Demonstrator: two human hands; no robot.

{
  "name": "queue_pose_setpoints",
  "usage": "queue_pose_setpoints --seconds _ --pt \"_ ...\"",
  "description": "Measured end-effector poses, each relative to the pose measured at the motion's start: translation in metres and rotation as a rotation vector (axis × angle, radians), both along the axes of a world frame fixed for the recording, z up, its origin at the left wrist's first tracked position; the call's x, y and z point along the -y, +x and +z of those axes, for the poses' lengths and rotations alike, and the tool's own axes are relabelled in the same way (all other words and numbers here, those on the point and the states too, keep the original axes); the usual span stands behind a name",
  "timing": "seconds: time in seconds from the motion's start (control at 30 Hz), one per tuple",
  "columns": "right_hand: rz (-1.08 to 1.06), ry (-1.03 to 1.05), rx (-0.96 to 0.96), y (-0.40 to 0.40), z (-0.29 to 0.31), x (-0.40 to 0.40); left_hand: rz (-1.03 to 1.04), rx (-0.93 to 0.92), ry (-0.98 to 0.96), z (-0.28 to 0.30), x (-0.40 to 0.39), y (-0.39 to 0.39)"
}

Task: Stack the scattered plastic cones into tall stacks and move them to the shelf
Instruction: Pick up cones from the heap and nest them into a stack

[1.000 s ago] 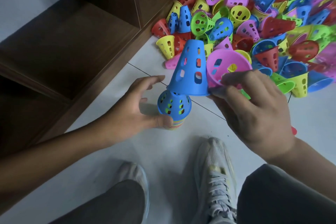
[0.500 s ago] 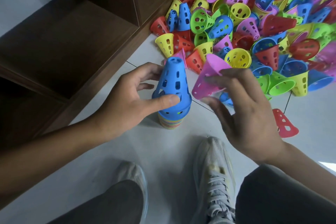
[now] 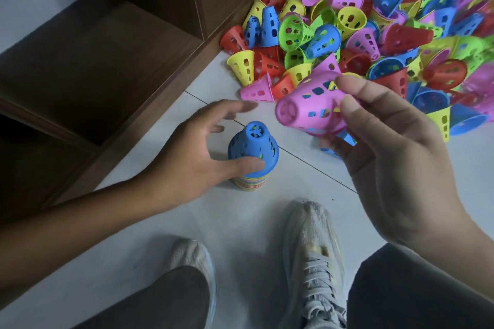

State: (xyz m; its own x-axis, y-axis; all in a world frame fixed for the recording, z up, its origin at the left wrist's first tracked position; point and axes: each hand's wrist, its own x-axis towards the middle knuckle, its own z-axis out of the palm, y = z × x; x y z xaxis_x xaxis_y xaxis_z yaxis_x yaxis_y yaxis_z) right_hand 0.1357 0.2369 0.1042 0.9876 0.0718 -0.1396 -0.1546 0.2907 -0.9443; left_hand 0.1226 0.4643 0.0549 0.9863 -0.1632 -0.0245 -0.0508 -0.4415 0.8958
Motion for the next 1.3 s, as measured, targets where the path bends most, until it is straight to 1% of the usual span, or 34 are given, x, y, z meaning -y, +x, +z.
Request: queue_pose_setpoints --seconds 0.1,0.27,0.33,0.37,0.53,0.7,0.83,0.97,1.1,1.2,1.3 --pt "0.069 0.086 -0.014 -0.003 0.006 -0.006 -0.024 0.086 -0.046 0.018 0.002 0.002" --pt "0.182 0.190 -0.036 -0.006 0.010 -0.015 -0.095 0.146 -0.114 0.043 0.015 0.007" --pt "0.197 0.198 -0.058 -0.007 0.008 -0.017 -0.088 0.163 -0.125 0.047 0.019 0.008" --pt "0.195 0.169 -0.054 -0.007 0.007 -0.017 -0.077 0.167 -0.119 0.046 0.019 0.009" --pt "0.082 -0.206 0.089 -0.012 -0.002 -0.014 -0.031 0.145 -0.090 0.035 0.012 0.005" --pt "-0.066 -0.363 0.064 -0.008 -0.031 0.004 -0.008 0.068 0.066 0.014 0.006 -0.002" --pt "-0.127 -0.560 0.032 -0.001 -0.067 0.021 -0.007 0.006 0.101 0.000 0.002 -0.004" --pt "-0.127 -0.793 0.042 0.009 -0.093 0.044 -0.053 -0.021 0.087 -0.009 -0.008 0.001" --pt "-0.094 -1.009 0.084 0.022 -0.114 0.066 -0.085 0.010 0.005 -0.009 -0.016 0.013" --pt "-0.059 -1.100 0.120 0.031 -0.125 0.075 -0.054 0.031 -0.010 -0.010 -0.019 0.028" --pt "-0.025 -1.149 0.125 0.043 -0.131 0.080 -0.035 0.042 0.016 -0.016 -0.019 0.045"
